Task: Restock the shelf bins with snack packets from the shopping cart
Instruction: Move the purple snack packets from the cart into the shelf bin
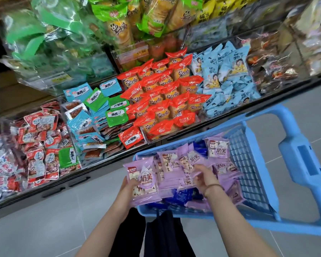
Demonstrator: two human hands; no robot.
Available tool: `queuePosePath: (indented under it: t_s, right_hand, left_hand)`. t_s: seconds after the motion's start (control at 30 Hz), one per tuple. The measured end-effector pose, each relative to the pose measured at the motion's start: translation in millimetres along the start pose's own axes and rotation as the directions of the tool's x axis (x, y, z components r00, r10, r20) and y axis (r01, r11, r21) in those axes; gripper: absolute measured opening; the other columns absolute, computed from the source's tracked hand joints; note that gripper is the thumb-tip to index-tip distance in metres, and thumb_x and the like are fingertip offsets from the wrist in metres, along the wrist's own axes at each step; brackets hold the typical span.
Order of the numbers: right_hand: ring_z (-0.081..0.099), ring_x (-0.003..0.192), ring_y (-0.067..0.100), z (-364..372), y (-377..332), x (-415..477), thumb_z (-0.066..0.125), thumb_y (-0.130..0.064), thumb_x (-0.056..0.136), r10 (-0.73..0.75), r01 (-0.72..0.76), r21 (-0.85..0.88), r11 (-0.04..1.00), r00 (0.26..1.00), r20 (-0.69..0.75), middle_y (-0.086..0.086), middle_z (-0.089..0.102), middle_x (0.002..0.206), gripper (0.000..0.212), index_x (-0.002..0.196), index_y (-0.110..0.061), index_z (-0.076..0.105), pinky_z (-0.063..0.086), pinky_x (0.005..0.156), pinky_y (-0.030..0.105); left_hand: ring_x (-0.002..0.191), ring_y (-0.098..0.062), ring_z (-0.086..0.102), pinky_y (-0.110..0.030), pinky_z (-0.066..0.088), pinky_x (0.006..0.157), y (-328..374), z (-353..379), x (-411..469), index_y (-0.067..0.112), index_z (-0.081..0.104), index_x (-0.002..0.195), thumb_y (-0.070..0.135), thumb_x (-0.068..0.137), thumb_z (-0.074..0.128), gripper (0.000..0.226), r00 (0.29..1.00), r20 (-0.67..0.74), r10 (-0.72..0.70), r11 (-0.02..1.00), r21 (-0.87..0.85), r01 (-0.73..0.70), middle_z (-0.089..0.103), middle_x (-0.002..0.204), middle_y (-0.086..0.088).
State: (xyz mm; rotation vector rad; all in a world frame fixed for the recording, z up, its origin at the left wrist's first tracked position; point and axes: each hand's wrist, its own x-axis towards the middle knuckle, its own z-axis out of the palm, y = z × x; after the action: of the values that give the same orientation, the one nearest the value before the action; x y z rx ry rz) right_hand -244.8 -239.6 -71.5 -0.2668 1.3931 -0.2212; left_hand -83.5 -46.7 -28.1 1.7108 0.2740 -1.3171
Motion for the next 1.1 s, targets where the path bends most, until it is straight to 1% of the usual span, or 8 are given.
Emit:
queuePosePath:
  t_s: [0.2, 0.37, 0.43, 0.5, 0.6, 0.8, 0.97, 1.1]
  right_hand:
    - [0.068, 0.068, 0.015, 8, 41, -51, 0.065, -0.006, 0.07, -0.07, 0.004, 0.19, 0.982, 0.938, 0.34, 0.006, 0.071, 0.08, 0.031, 0.101, -0.01, 0.063, 0.053, 0.052, 0.024]
    - [0.067, 0.096, 0.028, 22, 61, -69, 0.072, -0.002, 0.074, -0.22, 0.243, -0.077, 0.967, 0.948, 0.231, 0.007, 0.07, 0.107, 0.062, 0.12, -0.035, 0.048, 0.054, 0.079, 0.045]
    - [0.065, 0.09, 0.023, 25, 63, -74, 0.077, -0.012, 0.073, -0.254, 0.289, -0.187, 0.939, 0.949, 0.189, 0.005, 0.069, 0.108, 0.055, 0.116, -0.032, 0.049, 0.052, 0.07, 0.032]
    - [0.057, 0.088, 0.011, 29, 66, -76, 0.08, -0.021, 0.07, -0.319, 0.356, -0.297, 0.886, 0.933, 0.165, -0.002, 0.061, 0.111, 0.046, 0.104, -0.032, 0.051, 0.042, 0.068, 0.016]
    - [0.044, 0.093, -0.009, 29, 70, -74, 0.081, -0.026, 0.069, -0.43, 0.461, -0.41, 0.787, 0.887, 0.17, -0.017, 0.05, 0.103, 0.04, 0.094, -0.033, 0.051, 0.036, 0.07, 0.005]
    - [0.055, 0.081, 0.006, 5, 52, -51, 0.061, -0.028, 0.088, -0.37, 0.465, -0.476, 0.746, 0.885, 0.283, -0.009, 0.063, 0.094, 0.002, 0.089, -0.029, 0.061, 0.044, 0.068, 0.018]
    - [0.052, 0.074, 0.011, -14, 23, -5, 0.058, -0.027, 0.09, -0.375, 0.327, -0.666, 0.67, 0.924, 0.077, -0.006, 0.058, 0.079, 0.011, 0.09, -0.016, 0.059, 0.042, 0.071, 0.025]
    - [0.057, 0.079, 0.019, 3, 21, 29, 0.048, -0.035, 0.095, -0.334, 0.269, -0.856, 0.442, 0.935, 0.121, 0.006, 0.062, 0.083, 0.028, 0.083, -0.014, 0.063, 0.043, 0.076, 0.028]
  left_hand:
    - [0.101, -0.032, 0.063, -0.045, 0.053, 0.086, 2, 31, 0, 0.019, 0.045, 0.126, 0.012, 0.091, 0.046, 0.036, 0.997, -0.073, 0.011, 0.998, 0.062, -0.006, 0.063, 0.116, -0.012]
    - [0.102, -0.031, 0.063, -0.04, 0.053, 0.078, 10, 60, -5, 0.021, 0.048, 0.131, 0.021, 0.093, 0.042, 0.038, 0.997, -0.082, 0.005, 1.0, -0.018, -0.007, 0.065, 0.115, -0.012]
    - [0.104, -0.035, 0.064, -0.045, 0.055, 0.081, 15, 64, -7, 0.018, 0.052, 0.13, 0.043, 0.094, 0.043, 0.045, 0.999, -0.029, -0.046, 0.995, -0.095, 0.043, 0.066, 0.116, -0.014]
    - [0.118, -0.033, 0.057, -0.051, 0.049, 0.095, 16, 69, -7, 0.014, 0.044, 0.139, 0.073, 0.077, 0.05, 0.086, 0.996, 0.066, -0.06, 0.989, -0.133, 0.068, 0.056, 0.133, -0.011]
    - [0.127, -0.018, 0.042, -0.042, 0.042, 0.099, 15, 76, -9, 0.031, 0.02, 0.148, 0.083, 0.046, 0.066, 0.123, 0.997, 0.07, -0.017, 0.998, 0.053, 0.013, 0.033, 0.137, 0.013]
    - [0.115, -0.038, 0.058, -0.058, 0.046, 0.098, 9, 57, 5, 0.024, 0.044, 0.137, 0.041, 0.058, 0.081, 0.088, 0.993, 0.073, -0.094, 0.995, -0.026, 0.096, 0.057, 0.133, -0.013]
    - [0.104, -0.041, 0.064, -0.052, 0.052, 0.085, 1, 30, 6, 0.018, 0.044, 0.134, 0.026, 0.082, 0.068, 0.058, 0.993, 0.053, -0.102, 0.98, -0.164, 0.109, 0.062, 0.124, -0.018]
    - [0.1, -0.038, 0.066, -0.046, 0.056, 0.079, -6, 8, 3, 0.02, 0.045, 0.132, 0.031, 0.069, 0.073, 0.069, 0.994, -0.021, -0.108, 0.977, -0.189, 0.102, 0.065, 0.12, -0.016]
